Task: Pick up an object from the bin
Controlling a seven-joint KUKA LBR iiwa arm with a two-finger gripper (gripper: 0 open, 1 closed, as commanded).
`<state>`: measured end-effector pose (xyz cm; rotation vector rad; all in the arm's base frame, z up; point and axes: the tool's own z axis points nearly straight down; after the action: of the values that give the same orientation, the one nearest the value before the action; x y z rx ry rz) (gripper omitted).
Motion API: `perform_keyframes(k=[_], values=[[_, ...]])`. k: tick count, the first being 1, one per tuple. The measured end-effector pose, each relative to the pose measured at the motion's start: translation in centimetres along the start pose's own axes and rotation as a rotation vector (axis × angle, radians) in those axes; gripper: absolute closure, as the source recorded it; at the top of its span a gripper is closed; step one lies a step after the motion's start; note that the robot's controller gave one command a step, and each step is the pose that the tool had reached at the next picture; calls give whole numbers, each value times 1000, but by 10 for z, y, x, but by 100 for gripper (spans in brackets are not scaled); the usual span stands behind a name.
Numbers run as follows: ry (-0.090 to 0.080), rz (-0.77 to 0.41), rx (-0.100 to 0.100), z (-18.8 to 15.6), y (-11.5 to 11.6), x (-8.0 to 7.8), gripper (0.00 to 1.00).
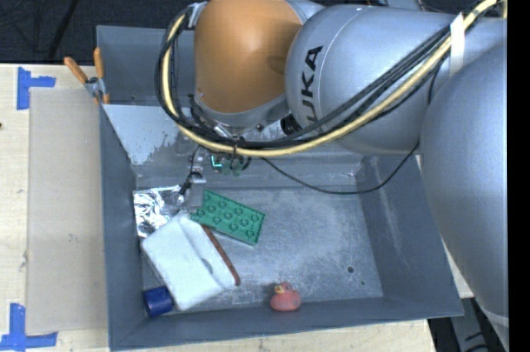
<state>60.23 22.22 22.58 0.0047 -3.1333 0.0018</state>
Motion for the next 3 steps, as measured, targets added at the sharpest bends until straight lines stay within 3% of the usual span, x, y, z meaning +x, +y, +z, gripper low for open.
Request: perform_keyframes(k=[1,2,3], values=[[-1,-313,1,117,-69,31,0],[-10,-282,0,158,-95,-14,0],[-10,-219,-2,155,-91,8,0]])
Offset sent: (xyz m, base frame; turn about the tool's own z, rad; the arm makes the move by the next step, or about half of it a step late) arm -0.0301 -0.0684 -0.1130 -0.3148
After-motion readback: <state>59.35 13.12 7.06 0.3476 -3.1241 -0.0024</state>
